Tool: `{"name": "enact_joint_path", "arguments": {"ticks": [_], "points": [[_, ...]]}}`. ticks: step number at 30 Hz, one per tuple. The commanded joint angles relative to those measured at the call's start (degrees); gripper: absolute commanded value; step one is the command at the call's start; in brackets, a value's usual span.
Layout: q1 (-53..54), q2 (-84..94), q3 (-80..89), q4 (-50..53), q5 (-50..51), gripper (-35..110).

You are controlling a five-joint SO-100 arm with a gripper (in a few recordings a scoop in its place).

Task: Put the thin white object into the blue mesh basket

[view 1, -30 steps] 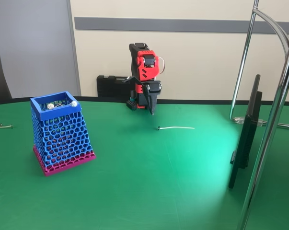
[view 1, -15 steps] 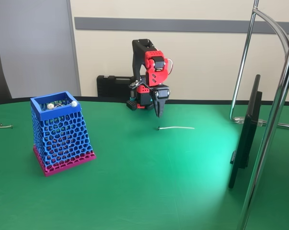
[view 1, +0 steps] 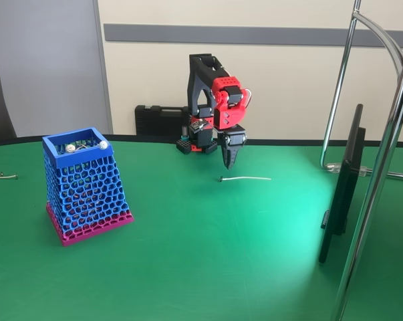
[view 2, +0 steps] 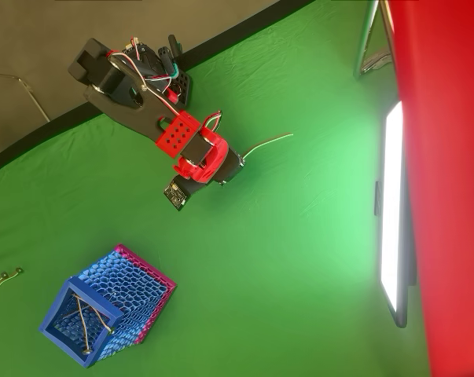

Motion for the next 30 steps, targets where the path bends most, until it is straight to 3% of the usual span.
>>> {"name": "enact_joint_path", "arguments": {"ticks": [1, 30], "points": [[-1.14, -1.67, -3.25, 1.05, 1.05, 11], [1.93, -15.21, -10.2, 1.85, 1.49, 12]]}}
